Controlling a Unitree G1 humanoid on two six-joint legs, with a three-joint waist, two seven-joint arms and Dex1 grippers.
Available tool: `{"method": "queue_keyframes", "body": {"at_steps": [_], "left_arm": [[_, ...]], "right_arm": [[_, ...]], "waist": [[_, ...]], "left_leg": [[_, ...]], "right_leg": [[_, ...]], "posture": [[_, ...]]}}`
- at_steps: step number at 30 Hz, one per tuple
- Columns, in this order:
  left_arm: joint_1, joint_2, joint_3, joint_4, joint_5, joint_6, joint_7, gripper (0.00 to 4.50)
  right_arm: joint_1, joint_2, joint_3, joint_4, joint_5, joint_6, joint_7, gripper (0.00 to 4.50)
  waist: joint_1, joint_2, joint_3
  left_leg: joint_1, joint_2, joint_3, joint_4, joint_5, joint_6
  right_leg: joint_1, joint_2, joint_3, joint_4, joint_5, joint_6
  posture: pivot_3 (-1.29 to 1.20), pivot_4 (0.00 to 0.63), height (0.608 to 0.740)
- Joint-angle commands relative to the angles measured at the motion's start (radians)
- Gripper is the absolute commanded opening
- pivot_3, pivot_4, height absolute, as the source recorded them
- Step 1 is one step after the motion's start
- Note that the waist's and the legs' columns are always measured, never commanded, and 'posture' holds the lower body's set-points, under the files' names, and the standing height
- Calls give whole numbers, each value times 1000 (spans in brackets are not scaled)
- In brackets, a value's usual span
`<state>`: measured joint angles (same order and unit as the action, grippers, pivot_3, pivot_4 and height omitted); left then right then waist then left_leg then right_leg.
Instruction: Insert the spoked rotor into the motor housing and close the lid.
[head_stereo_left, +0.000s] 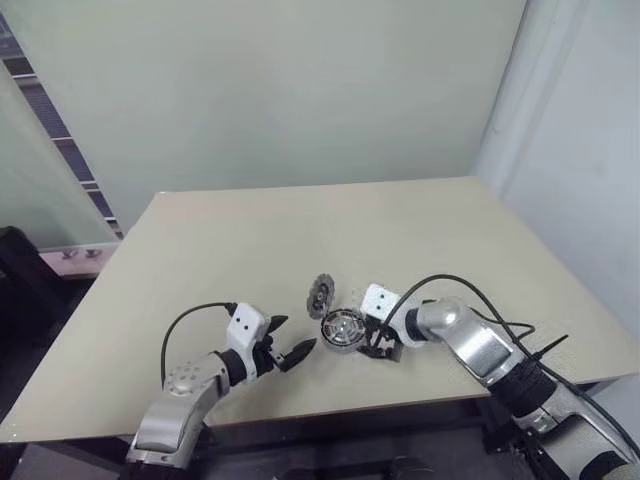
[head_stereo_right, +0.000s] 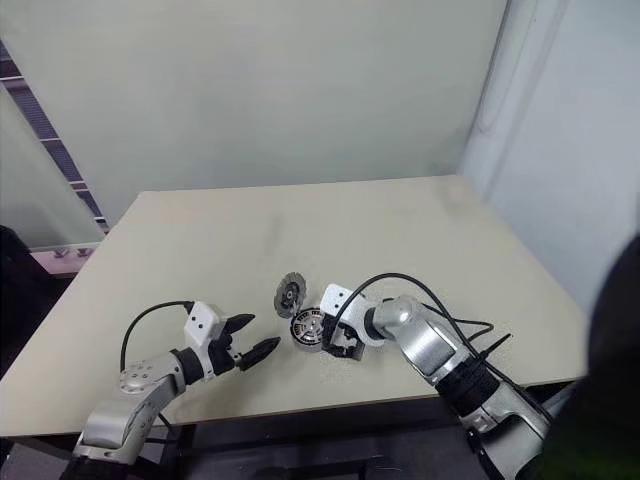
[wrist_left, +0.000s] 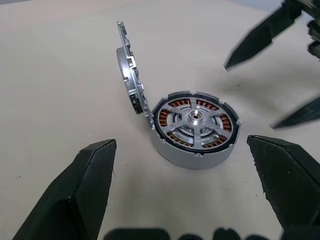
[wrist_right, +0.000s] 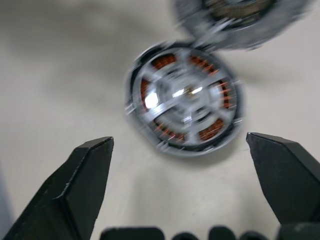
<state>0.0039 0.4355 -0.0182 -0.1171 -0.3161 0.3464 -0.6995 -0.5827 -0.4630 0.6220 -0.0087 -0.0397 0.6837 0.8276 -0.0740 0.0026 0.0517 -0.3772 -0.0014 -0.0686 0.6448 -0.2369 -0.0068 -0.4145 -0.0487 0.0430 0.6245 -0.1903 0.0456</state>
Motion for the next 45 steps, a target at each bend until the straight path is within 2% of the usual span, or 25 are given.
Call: {"method": "queue_keyframes", "body": {"at_steps": [1, 8, 15, 24, 31, 35, 43, 45], "left_arm": [[-25, -4, -2, -3, 4, -22, -4, 4500], [-18, -9, -6, 0, 5, -31, -3, 4500], [-4, -15, -10, -11, 6, -31, 0, 4500], [12, -21, -7, -19, 5, -35, 4, 4500], [12, -24, -7, -19, 5, -33, 9, 4500], [13, -24, -8, -20, 4, -33, 10, 4500], [14, -23, -7, -25, 3, -33, 9, 4500], [15, -21, -6, -27, 2, -33, 8, 4500]], "right_arm": [[-61, -30, 54, -48, -59, -15, 65, 4475], [-146, -37, 167, -21, -181, -55, 139, 4475], [-204, 5, 256, 46, -268, -106, 224, 4475], [-206, 89, 261, 185, -329, -174, 212, 4475], [-198, 115, 248, 266, -364, -201, 203, 4475], [-186, 123, 246, 281, -381, -200, 200, 3609], [-148, 153, 221, 276, -396, -171, 180, 676], [-139, 162, 209, 273, -400, -164, 177, 193]], "waist": [[0, 0, 0], [0, 0, 0], [0, -1, 0], [3, -1, 0], [3, -1, 0], [3, -1, 0], [3, -1, -1], [2, -4, -3]], "left_leg": [[0, 0, 0, 0, 0, 0], [0, 0, 0, 1, 0, 0], [0, 0, 0, 0, 0, 0], [1, 0, 0, 1, 0, 0], [1, 0, 0, 1, 0, 0], [2, 0, 0, 1, 0, 0], [3, 0, 0, 1, 0, 0], [4, 0, -1, 0, 0, 0]], "right_leg": [[0, 0, 0, 0, 0, 0], [0, 0, 0, 0, 0, 0], [0, 0, -1, 0, 0, 0], [1, 0, -1, 1, 0, 0], [1, 0, -1, 1, 0, 0], [1, 0, -1, 2, 0, 0], [2, 0, -1, 2, 0, 0], [4, 0, -1, 2, 0, 0]], "posture": [[0, 0, 740], [0, 0, 740], [0, 0, 740], [0, 0, 740], [0, 0, 740], [0, 0, 740], [0, 0, 740], [0, 0, 740]]}}
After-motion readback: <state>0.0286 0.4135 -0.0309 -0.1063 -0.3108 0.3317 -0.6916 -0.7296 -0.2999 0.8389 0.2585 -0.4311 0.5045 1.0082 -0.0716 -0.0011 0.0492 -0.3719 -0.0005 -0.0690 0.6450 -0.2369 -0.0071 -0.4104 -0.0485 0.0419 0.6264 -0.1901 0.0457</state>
